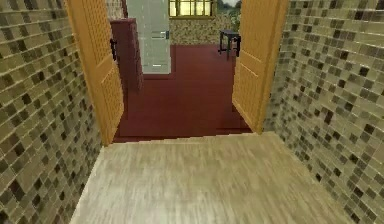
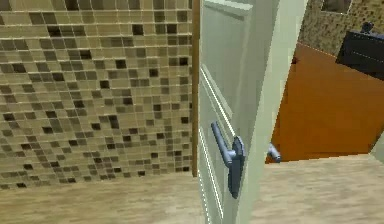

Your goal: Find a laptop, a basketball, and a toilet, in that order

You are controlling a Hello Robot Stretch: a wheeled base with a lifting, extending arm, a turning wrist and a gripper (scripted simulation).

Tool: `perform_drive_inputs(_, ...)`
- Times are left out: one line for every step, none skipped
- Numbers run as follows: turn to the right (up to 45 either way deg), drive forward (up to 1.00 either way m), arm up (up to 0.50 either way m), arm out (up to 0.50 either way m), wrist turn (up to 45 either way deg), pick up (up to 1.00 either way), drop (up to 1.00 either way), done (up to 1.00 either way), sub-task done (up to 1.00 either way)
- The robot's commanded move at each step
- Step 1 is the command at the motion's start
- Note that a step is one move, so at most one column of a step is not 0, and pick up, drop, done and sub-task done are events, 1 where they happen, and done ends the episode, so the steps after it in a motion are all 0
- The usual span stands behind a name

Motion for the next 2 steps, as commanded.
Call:
perform_drive_inputs(0.0, 1.00, 0.00, 0.00, 0.0, 0.00, 0.00, 0.00, 0.00)
perform_drive_inputs(3.0, 0.00, 0.00, 0.00, 0.0, 0.00, 0.00, 0.00, 0.00)
